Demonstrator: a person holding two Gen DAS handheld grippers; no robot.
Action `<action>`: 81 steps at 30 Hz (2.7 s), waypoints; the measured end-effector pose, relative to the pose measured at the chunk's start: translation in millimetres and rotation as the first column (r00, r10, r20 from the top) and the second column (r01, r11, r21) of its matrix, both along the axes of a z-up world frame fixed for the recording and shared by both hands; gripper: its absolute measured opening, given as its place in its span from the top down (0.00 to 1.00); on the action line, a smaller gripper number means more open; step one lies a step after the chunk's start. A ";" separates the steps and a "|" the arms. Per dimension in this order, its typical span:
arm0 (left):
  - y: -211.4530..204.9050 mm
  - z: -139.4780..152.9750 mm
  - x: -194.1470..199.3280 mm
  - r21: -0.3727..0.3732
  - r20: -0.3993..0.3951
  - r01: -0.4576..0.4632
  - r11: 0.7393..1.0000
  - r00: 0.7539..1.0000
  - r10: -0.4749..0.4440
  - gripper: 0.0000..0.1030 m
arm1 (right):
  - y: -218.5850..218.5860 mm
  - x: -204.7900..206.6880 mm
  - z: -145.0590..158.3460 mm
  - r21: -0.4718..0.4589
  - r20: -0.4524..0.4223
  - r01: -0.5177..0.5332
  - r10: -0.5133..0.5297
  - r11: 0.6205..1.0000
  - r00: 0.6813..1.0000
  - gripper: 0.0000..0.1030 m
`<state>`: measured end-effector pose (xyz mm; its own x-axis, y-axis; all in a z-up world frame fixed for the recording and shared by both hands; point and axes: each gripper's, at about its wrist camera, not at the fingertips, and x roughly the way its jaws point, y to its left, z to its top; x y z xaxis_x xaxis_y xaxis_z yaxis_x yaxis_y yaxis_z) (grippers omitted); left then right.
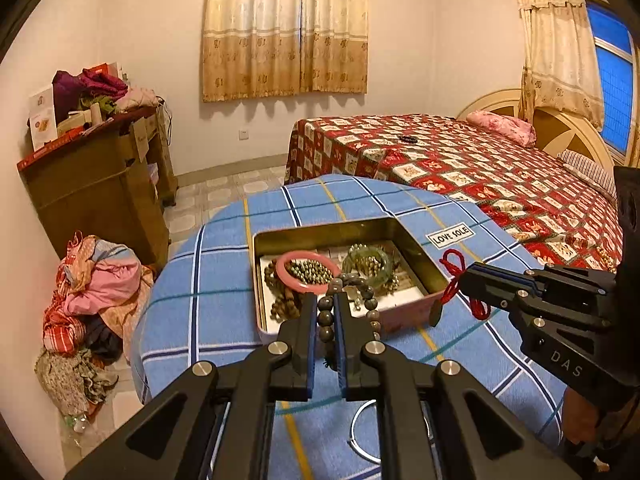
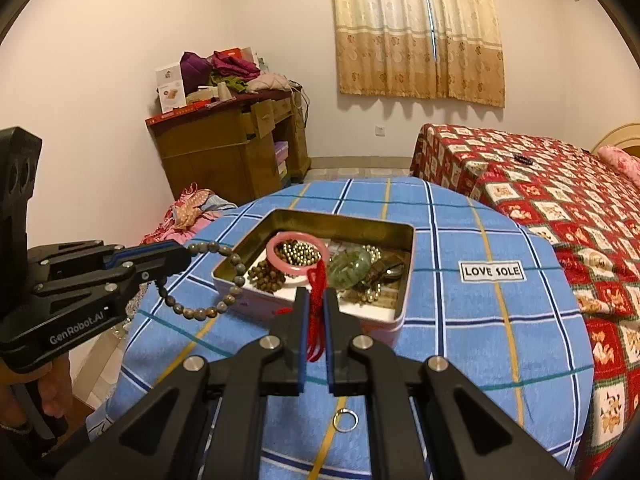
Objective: Organize jewelry
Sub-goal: 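Lift and carry the bracelet and red string over the tin with both tools, then lower the bracelet and red string into the tin and open both tools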
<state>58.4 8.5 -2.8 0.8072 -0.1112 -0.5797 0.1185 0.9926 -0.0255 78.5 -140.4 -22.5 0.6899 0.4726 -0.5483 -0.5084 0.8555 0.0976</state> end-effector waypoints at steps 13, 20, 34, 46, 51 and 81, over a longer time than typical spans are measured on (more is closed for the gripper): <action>2.7 13.8 22.6 0.026 0.031 0.003 1.000 1.000 -0.004 0.93 | 7.5 24.8 17.0 -0.011 0.032 -0.005 0.006 1.000 0.999 0.91; 3.9 16.4 46.2 0.041 0.026 0.004 0.999 1.000 -0.005 0.93 | 9.5 46.1 20.6 -0.027 0.030 0.002 -0.001 1.000 1.000 0.91; -3.6 -0.9 83.9 0.077 -0.028 0.006 0.997 1.000 -0.004 0.93 | 18.8 81.8 7.3 -0.067 -0.001 0.035 -0.035 0.997 0.999 0.91; -9.4 -19.1 95.2 0.086 -0.073 0.016 0.996 0.997 -0.010 0.93 | 24.0 95.5 -9.1 -0.105 -0.038 0.056 -0.060 0.993 0.997 0.91; -10.9 -24.6 97.7 0.090 -0.089 0.019 0.996 0.996 -0.011 0.93 | 24.8 99.0 -17.9 -0.118 -0.060 0.060 -0.067 0.991 0.996 0.91; -8.2 -34.1 96.1 0.092 -0.098 -0.009 0.996 0.995 0.018 0.41 | 22.7 94.4 -32.1 -0.126 -0.091 0.064 -0.076 0.990 0.993 0.65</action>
<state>154.5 0.2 -36.9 0.7464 -0.0441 -0.6640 0.1068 0.9928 0.0541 172.9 -117.7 -54.6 0.6607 0.3504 -0.6639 -0.4403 0.8971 0.0353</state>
